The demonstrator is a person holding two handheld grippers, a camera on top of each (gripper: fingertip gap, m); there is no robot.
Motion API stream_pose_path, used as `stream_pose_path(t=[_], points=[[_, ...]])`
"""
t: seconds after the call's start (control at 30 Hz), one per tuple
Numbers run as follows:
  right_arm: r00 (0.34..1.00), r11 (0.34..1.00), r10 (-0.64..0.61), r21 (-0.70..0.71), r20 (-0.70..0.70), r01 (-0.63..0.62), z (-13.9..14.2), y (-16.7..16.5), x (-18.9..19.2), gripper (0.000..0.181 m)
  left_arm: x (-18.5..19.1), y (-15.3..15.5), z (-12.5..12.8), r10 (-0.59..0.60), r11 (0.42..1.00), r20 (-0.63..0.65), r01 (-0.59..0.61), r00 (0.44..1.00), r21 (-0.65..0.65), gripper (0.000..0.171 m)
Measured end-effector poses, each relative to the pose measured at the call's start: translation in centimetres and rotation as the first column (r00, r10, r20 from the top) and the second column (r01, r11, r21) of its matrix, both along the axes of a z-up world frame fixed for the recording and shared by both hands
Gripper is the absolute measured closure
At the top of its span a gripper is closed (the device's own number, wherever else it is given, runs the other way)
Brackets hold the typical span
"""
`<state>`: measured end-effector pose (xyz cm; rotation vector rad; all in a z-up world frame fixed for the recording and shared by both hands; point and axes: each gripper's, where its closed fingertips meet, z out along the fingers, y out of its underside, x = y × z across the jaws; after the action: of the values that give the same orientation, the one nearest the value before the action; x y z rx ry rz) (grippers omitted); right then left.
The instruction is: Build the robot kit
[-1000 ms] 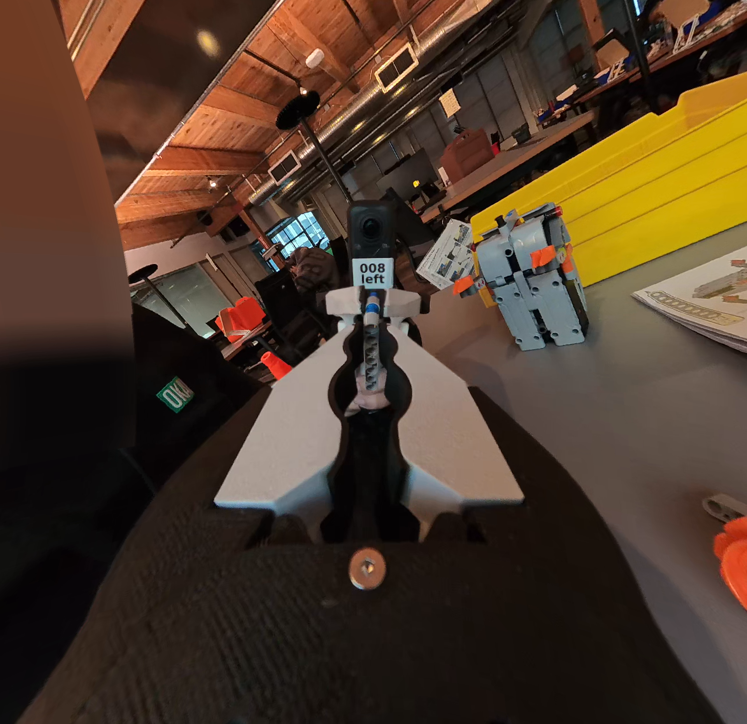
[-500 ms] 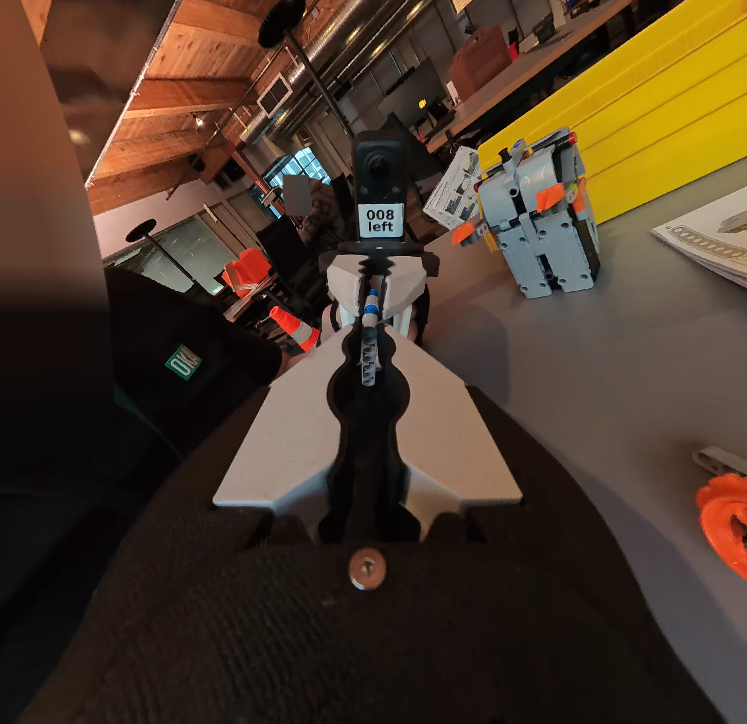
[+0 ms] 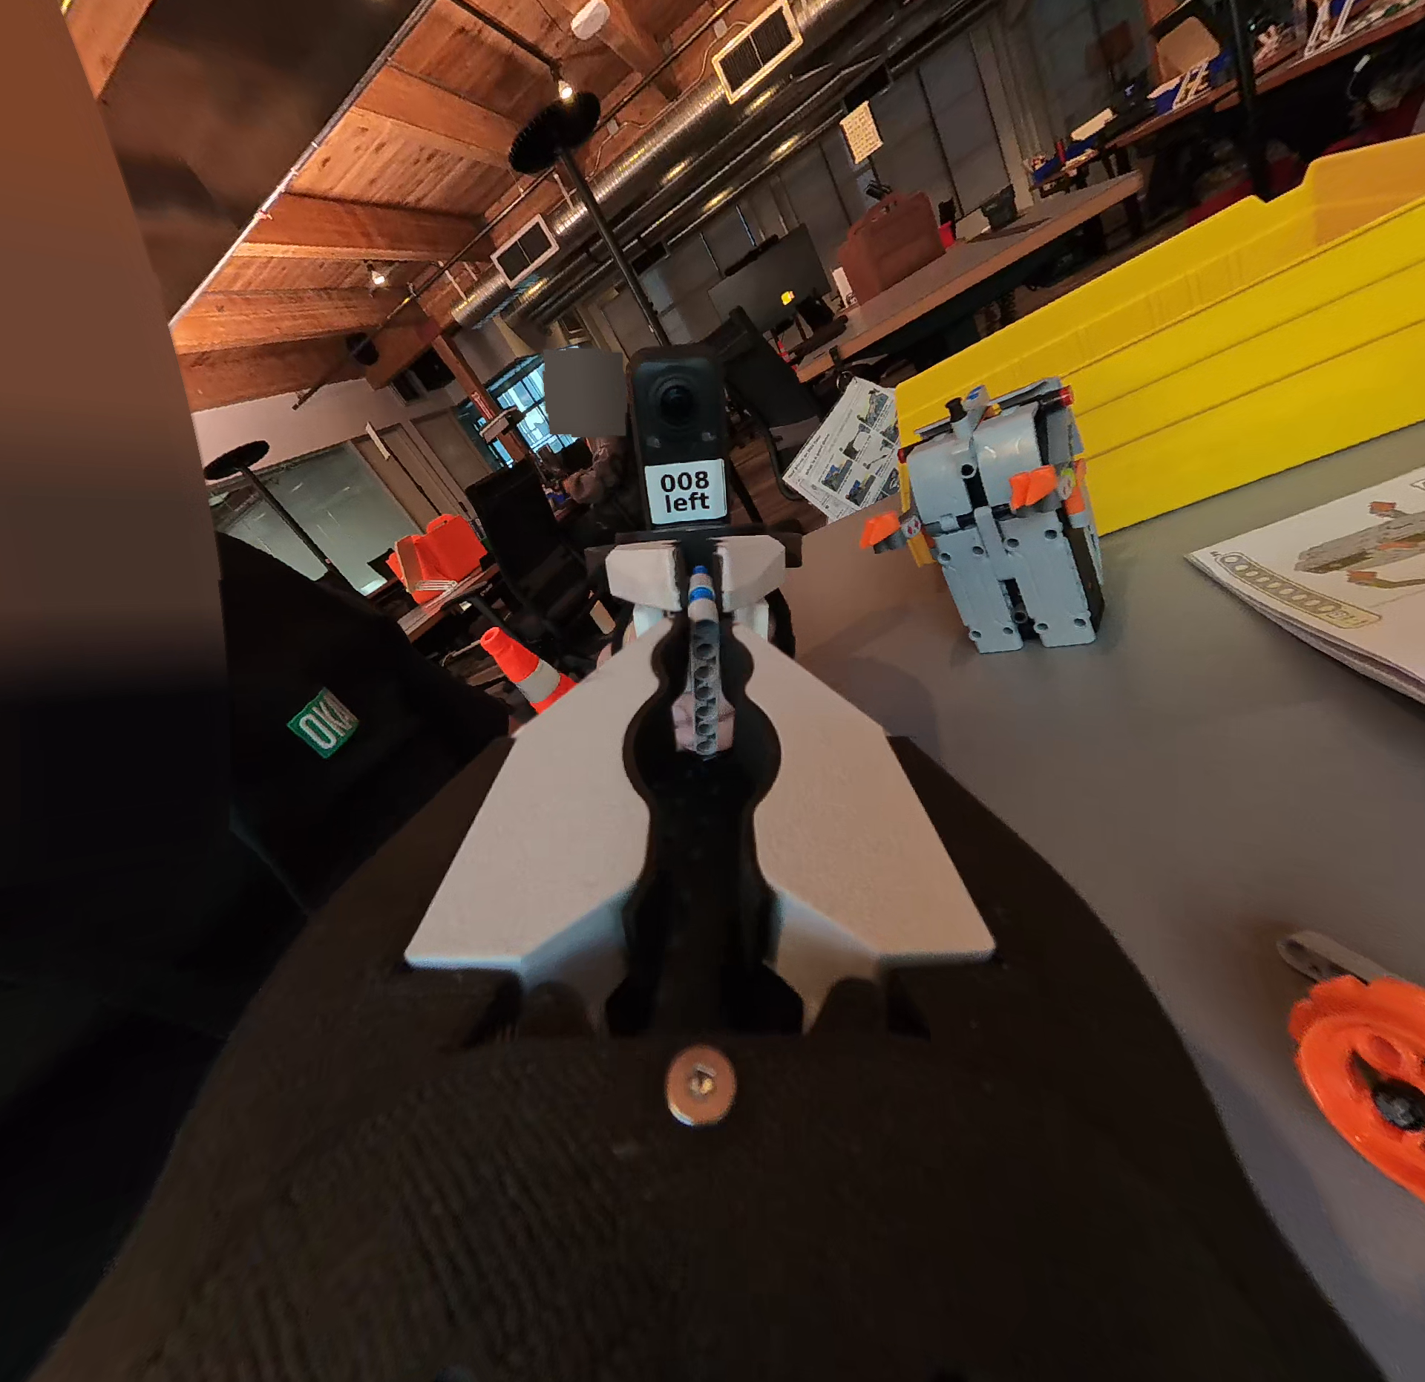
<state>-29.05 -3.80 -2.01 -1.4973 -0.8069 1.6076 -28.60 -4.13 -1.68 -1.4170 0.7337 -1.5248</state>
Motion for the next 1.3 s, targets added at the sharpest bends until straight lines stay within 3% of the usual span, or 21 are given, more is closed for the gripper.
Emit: stream_pose_path(t=[0.4, 0.7, 0.93, 1.3], points=[[0.996, 0.992, -0.052, 0.122, 0.074, 0.043, -0.2, -0.3, 0.1, 0.177, 0.0, 0.0, 0.2, -0.012, 1.0, 0.026, 0.013, 1.0, -0.017, 0.166], [0.982, 0.988, -0.084, 0.145, 0.17, 0.059, -1.6, 0.1, 0.2, 0.177, 0.3, 0.2, -1.6, 0.018, 0.999, -0.112, -0.013, 0.994, 0.043, 0.166], [0.988, 0.984, -0.044, 0.178, 0.148, 0.017, -0.9, -0.5, 0.4, 0.177, 0.5, -0.4, -0.8, 0.04, 0.99, -0.092, -0.027, 0.995, 0.138, 0.167], [0.99, 0.98, -0.02, 0.199, 0.141, -0.008, -0.6, -1.2, 0.2, 0.177, 0.3, -0.8, -0.2, -0.021, 0.998, -0.023, 0.022, 1.0, 0.062, 0.167]])
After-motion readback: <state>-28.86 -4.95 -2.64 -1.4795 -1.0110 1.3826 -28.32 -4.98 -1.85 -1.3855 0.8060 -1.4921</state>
